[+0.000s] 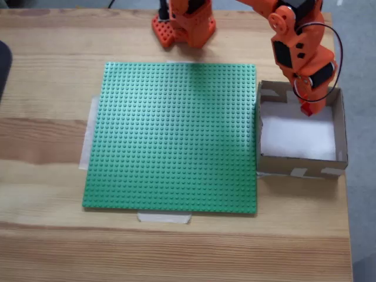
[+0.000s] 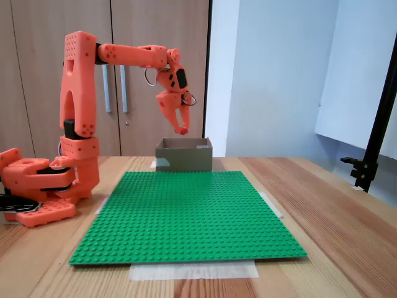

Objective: Pick the red lego block and put it in the box.

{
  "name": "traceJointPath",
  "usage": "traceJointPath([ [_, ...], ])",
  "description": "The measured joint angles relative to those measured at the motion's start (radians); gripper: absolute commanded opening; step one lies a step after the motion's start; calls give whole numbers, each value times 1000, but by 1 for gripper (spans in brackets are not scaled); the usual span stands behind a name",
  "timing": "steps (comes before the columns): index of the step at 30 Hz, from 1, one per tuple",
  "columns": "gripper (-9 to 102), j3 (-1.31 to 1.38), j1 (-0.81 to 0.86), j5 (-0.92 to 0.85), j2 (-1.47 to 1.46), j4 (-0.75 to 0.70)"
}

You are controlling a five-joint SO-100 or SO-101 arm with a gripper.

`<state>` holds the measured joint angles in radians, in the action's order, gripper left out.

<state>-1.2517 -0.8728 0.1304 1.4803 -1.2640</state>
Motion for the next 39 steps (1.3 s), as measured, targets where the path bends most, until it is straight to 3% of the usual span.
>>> traceJointPath([
  [15, 16, -2, 0, 0, 2, 9],
  [21, 16, -129, 6, -20, 117, 64],
  [27, 11, -270, 44, -40, 276, 103],
  [33, -1, -391, 91, -69, 436, 130],
  [39, -1, -514, 155, -67, 604, 150],
])
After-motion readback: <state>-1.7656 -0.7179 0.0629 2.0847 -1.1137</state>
